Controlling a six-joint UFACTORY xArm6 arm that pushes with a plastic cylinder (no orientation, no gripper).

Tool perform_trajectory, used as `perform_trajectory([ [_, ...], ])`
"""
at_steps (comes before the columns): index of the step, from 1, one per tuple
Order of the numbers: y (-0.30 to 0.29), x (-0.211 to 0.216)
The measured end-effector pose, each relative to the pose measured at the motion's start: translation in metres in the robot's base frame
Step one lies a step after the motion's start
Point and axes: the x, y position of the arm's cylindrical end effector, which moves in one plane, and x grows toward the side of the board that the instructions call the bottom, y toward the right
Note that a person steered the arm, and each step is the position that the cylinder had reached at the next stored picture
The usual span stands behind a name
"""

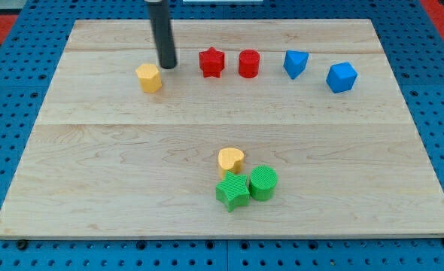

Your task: Push the yellow hexagon towards the bottom left of the board

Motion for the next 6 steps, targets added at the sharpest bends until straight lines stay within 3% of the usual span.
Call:
perform_trajectory([
  [1,0.01,0.008],
  [3,-0.025,0.059],
  [4,-0.038,0.055],
  [5,-0.017,0.013],
  [6,-0.033,-0.025],
])
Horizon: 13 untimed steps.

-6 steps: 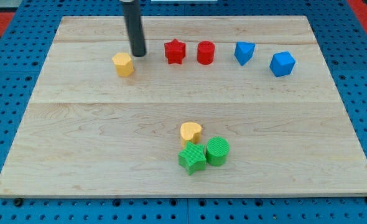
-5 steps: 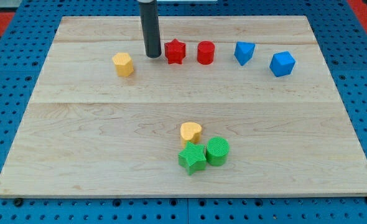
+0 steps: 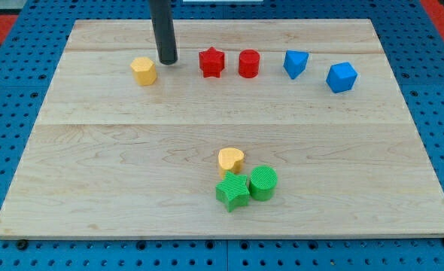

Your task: Push the yellow hexagon towards the bottom left of the board

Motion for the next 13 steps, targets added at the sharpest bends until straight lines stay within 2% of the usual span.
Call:
perform_trajectory([
  [1,-0.037,-0.003],
  [3,0.007,0.051],
  [5,-0.013,0.114],
  [6,-0.052,0.119],
  [7,-0.079,0.096],
  [8,-0.117,0.094],
  [13,-0.129,0.221],
])
